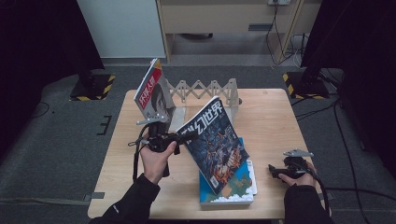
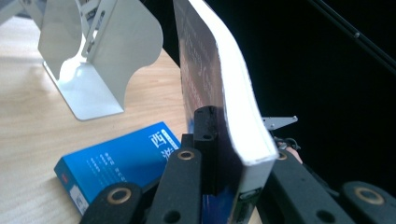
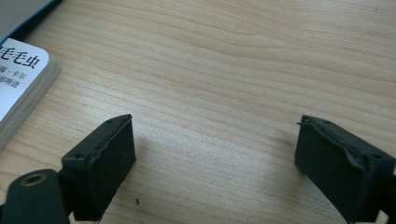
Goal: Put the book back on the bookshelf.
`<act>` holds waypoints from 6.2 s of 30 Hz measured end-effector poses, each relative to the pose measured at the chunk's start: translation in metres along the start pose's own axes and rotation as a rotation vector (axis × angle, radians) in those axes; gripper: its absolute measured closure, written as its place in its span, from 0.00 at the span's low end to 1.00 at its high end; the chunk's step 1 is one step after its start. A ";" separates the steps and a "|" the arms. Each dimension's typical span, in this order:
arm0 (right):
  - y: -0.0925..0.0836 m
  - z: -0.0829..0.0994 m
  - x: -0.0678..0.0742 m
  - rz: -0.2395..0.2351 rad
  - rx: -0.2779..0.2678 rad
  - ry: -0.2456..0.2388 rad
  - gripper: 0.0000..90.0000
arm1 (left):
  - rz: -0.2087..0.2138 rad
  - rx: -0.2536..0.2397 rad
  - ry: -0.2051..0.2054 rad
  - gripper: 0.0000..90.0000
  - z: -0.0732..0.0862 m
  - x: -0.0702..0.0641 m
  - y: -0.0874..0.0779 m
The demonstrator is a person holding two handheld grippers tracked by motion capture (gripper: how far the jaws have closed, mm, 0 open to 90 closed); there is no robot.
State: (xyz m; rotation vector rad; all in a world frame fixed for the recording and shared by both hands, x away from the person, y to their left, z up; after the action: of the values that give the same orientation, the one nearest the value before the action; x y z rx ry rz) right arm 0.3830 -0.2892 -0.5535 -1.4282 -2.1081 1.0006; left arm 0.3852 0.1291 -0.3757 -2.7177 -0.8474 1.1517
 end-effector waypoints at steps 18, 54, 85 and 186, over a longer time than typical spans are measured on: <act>0.006 0.003 0.003 -0.002 -0.057 0.012 0.03 | -0.124 -0.131 0.135 0.91 -0.052 -0.015 -0.034; 0.006 0.003 0.003 -0.004 -0.056 0.012 0.03 | -0.464 -0.308 0.226 0.91 -0.130 0.017 -0.076; 0.006 0.003 0.002 -0.004 -0.056 0.011 0.03 | -0.590 -0.352 0.267 0.91 -0.142 0.035 -0.051; 0.006 0.003 0.003 -0.002 -0.055 0.018 0.02 | -0.816 -0.337 0.214 0.91 -0.119 0.099 0.008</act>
State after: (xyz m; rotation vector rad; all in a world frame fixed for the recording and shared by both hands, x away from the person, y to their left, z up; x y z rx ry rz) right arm 0.3837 -0.2860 -0.5603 -1.4557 -2.1394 0.9327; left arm 0.5263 0.1906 -0.3557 -2.2060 -1.9736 0.5629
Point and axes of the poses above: each handheld gripper's, and its own axes: y roughly forward along the jaws, z roughly out of its underside, x roughly to its left, the point moved 3 cm from there along y, roughly forward along the jaws, and after that the axes turned 5 degrees about -y, right-handed, at the moved point
